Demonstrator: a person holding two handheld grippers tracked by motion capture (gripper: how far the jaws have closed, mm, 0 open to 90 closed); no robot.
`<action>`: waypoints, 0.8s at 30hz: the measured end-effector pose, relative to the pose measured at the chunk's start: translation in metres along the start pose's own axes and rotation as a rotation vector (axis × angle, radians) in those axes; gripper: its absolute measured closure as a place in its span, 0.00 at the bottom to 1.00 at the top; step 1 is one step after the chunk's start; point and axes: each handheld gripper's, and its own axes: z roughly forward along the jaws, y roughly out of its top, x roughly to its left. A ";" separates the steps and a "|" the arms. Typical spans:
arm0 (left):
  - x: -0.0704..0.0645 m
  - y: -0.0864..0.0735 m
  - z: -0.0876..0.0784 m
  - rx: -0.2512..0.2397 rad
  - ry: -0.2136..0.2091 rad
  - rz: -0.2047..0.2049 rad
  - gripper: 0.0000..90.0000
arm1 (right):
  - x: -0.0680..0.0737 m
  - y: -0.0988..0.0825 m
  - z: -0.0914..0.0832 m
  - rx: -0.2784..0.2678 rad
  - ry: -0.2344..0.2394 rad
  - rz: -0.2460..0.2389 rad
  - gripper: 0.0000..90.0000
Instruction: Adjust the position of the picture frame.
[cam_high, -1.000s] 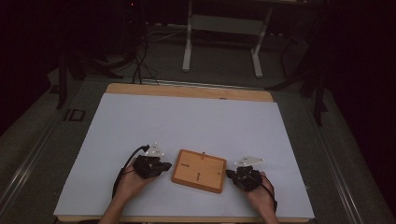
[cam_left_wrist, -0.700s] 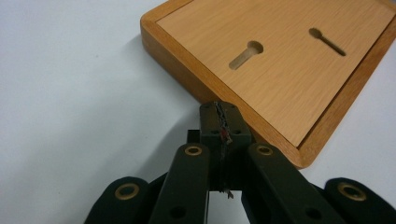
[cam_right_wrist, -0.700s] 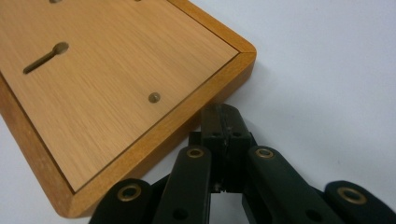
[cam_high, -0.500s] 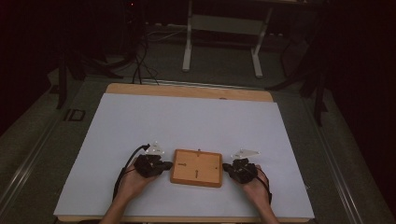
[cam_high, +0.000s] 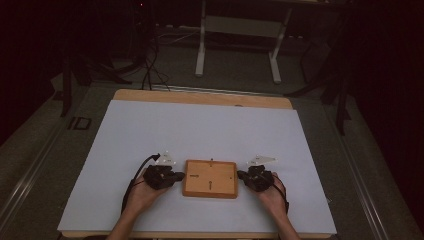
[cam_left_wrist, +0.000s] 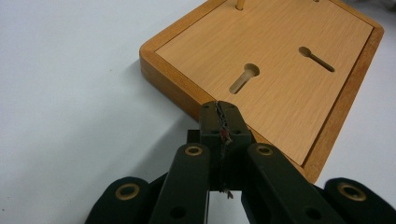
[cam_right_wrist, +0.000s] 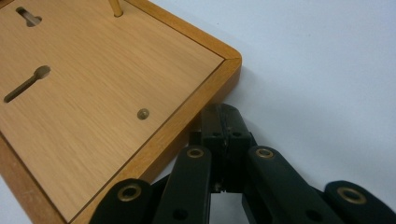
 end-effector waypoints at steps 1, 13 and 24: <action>0.000 0.000 0.000 0.001 -0.001 0.000 1.00 | 0.000 0.000 0.000 -0.002 -0.002 -0.001 1.00; 0.000 0.001 -0.002 0.011 0.004 0.026 0.99 | -0.003 0.002 0.006 -0.037 0.005 0.008 1.00; -0.004 0.006 -0.009 -0.071 0.012 0.042 0.89 | -0.002 -0.002 0.003 -0.063 -0.056 -0.038 0.96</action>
